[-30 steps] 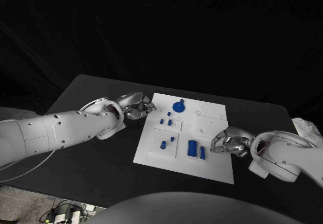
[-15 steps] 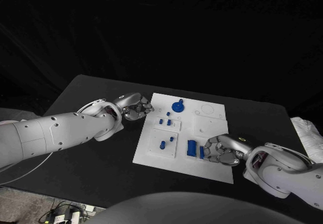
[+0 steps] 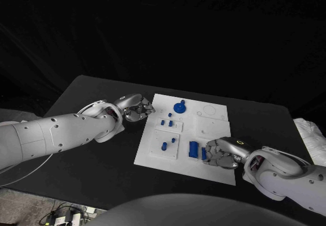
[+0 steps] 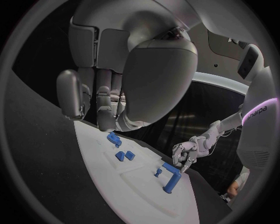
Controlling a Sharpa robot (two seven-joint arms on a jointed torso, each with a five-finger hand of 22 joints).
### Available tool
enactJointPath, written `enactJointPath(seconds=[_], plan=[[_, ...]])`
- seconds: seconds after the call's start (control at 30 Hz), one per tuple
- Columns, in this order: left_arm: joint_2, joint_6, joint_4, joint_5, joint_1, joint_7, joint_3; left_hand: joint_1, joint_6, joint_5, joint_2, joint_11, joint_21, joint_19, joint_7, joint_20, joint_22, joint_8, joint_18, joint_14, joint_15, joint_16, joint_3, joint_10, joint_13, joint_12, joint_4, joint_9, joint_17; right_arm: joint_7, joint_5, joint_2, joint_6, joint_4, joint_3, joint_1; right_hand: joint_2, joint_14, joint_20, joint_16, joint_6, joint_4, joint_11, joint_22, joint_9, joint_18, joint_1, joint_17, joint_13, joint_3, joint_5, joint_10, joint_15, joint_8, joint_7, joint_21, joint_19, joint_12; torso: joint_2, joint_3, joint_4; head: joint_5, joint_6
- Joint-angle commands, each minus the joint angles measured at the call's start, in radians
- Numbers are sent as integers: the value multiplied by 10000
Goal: Assemble the parts on the task board
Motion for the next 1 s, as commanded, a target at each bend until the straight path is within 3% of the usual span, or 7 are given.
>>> enactJointPath(seconds=[0.03, 0.27, 0.47, 0.67, 1.0], plan=[[14, 17, 27, 49, -4, 57, 7, -53, 69, -64, -72, -2, -39, -16, -31, 28, 1855, 57, 118, 3, -13, -18, 56, 49, 17, -47, 21, 12, -5, -179, -332, 39, -43, -50, -2, -18, 26, 1042, -91, 35, 90, 50, -75, 2166, 56, -100, 184, 2632, 2635, 42, 160, 1023, -99, 100, 7, -10, 269, 39, 0, 0, 1, 0, 0], [18, 53, 29, 49, -4, 20, 7, -53, 69, -64, -72, -2, -39, -16, -31, 28, 1855, 57, 118, 3, -13, -18, 56, 49, 17, -47, 21, 12, -5, -231, -67, 77, -224, -125, 0, -22, 101, 1042, -108, 35, 229, 141, -89, 2162, 127, -97, 185, 2632, 2635, 73, 300, 1023, -116, 262, -10, -24, 261, 39, 1, 1, 0, 26, 0], [16, 81, 34, 16, -4, -19, 7, -64, 86, -67, -77, 1, -41, -17, -25, 30, 1854, 73, 117, -3, -7, -28, 58, 55, 18, -47, 22, 17, -21, -329, 473, 103, -213, -168, 0, -22, 137, 1042, -128, 35, 390, 373, -108, 2153, 239, -91, 42, 2632, 2635, -50, -499, 1023, -134, 497, -34, -48, 248, 39, -5, 3, 1, 42, 0], [20, 121, 34, 3, -5, -50, 7, -64, 86, -67, -77, 1, -41, -17, -25, 30, 1854, 73, 117, -3, -7, -28, 58, 55, 18, -47, 22, 17, -21, -526, 1118, 121, 19, -205, 1, -22, 148, 1042, -140, 35, 474, 602, -113, 2136, 394, -79, -79, 2632, 2635, -342, -1982, 1023, -143, 758, -40, -98, 220, 39, -2, -1, 0, 43, 0], [40, 138, 31, -1, -5, -58, 7, -78, 95, -72, -82, 5, -52, -22, -22, 33, 1851, 85, 119, -13, -1, -48, 58, 62, 19, -46, 24, 21, -52, -879, 2228, 152, 550, -342, 1, -22, -245, 1042, -166, 35, 882, 1002, -144, 2114, 647, -63, -508, 2632, 2635, -1035, -2094, 1023, -167, 1293, -75, -164, 177, 39, 0, 0, 1, 52, 0]])
